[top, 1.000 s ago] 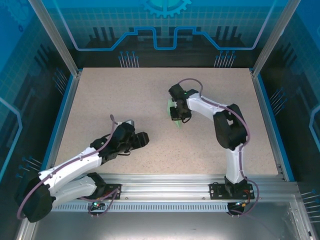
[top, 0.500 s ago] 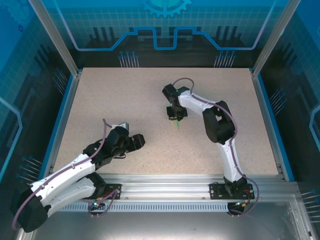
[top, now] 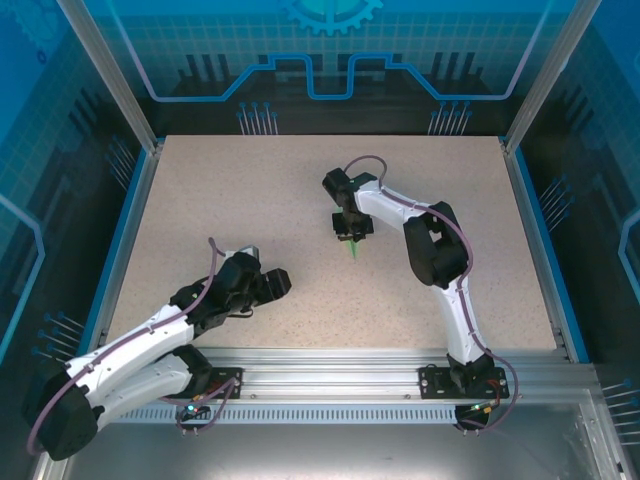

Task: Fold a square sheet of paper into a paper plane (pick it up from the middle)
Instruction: Move a paper plane to the center of the table, then reset both arms

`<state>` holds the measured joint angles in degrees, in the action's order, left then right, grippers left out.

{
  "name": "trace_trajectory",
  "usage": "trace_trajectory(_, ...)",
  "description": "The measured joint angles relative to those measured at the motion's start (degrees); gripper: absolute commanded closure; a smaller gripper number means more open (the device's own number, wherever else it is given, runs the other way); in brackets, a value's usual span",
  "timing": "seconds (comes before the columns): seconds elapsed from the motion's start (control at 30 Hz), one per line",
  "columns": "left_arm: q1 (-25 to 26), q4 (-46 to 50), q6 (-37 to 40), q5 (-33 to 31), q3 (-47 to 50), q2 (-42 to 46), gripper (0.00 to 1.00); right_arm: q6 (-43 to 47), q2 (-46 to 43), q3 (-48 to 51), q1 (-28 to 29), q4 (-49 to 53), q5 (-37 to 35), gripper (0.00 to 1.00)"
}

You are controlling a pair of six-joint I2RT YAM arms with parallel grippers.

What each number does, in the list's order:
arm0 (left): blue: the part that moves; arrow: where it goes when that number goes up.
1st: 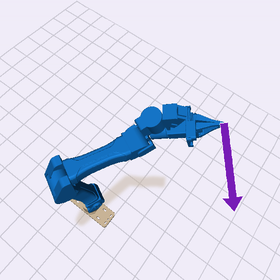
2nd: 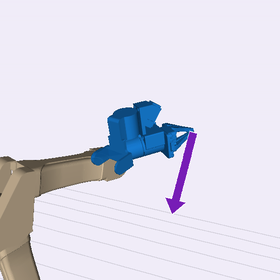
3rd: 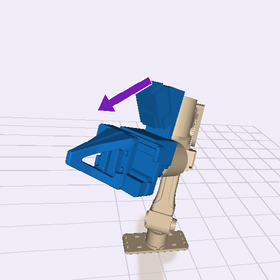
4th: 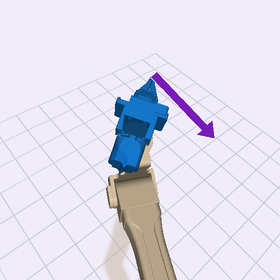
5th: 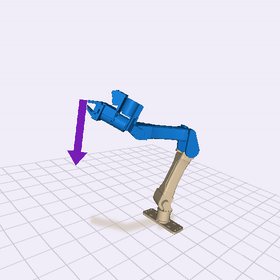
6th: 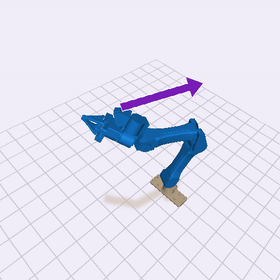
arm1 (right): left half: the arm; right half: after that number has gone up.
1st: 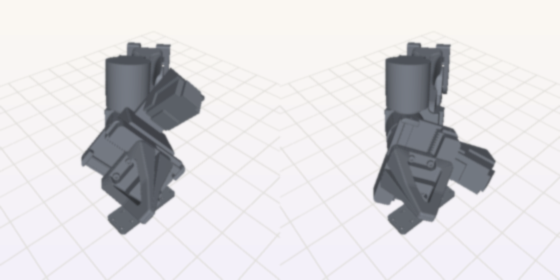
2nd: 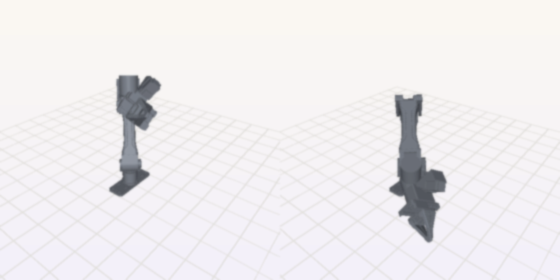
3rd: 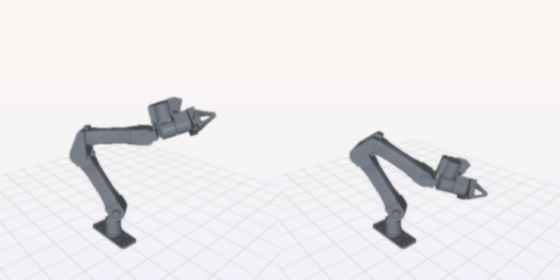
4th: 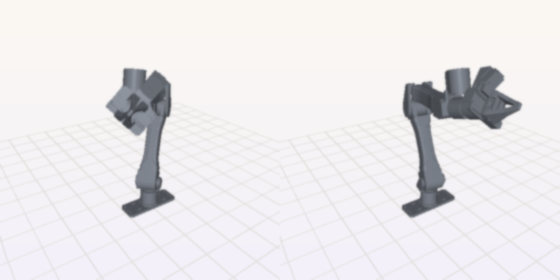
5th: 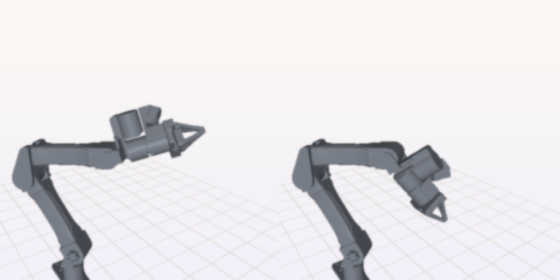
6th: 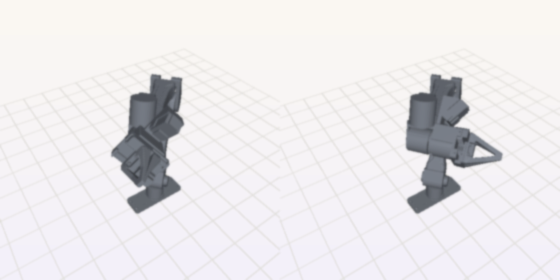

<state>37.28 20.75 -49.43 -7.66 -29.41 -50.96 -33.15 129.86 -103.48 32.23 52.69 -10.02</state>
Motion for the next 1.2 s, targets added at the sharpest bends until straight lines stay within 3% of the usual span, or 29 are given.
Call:
trace_trajectory(0.2, -0.02, 0.02, 0.11, -0.02, 0.0, -0.35, 0.24, -0.07, -3.76, 1.07, 0.04, 1.18, 0.61, 0.61)
trace_trajectory(0.47, -0.02, 0.76, 1.18, -0.07, -0.66, -1.7, 0.21, 0.92, -15.37, 2.54, 1.38, 2.23, -0.81, 0.49)
trace_trajectory(0.6, -0.02, 1.7, 3.04, -1.07, -2.08, -1.66, 0.09, 2.6, -26.75, 7.3, 4.0, 1.44, -7.61, 0.31)
trace_trajectory(0.63, -0.07, 1.81, 3.45, -1.77, -2.25, -1.53, 0.06, 3.32, -31.36, 9.77, 4.98, 0.59, -10.12, 0.12)
trace_trajectory(0.67, -0.09, 2.08, 4.04, -2.71, -2.38, -1.36, 0.02, 3.87, -36.2, 12.26, 5.79, -0.33, -12.35, 0.03)
trace_trajectory(0.77, -0.52, 3.28, 5.51, -5.86, -2.6, -0.61, 0.01, 6.05, -51.45, 21.57, 6.21, -5.01, -19.47, 0.01)
trace_trajectory(0.9, -1.42, 4.46, 7.8, -11.32, -2.73, 0.7, 0.02, 8.24, -67.32, 36.5, 1.22, -11.3, -28.52, 0.01)
trace_trajectory(1.0, -2.34, 4.9, 9.84, -16.48, -2.73, 1.38, 0.02, 12.11, -73.29, 49.44, -4.92, -18.14, -32.06, 0.0)
trace_trajectory(1.1, -4.33, 5.03, 12.46, -21.2, -2.71, 2.29, 0.01, 17.0, -75.19, 63.25, -11.08, -26.38, -30.88, 0.01)
trace_trajectory(1.2, -7.76, 4.39, 15.74, -24.28, -2.71, 3.17, 0.02, 19.39, -75.21, 72.35, -18.12, -32.59, -24.98, 0.0)
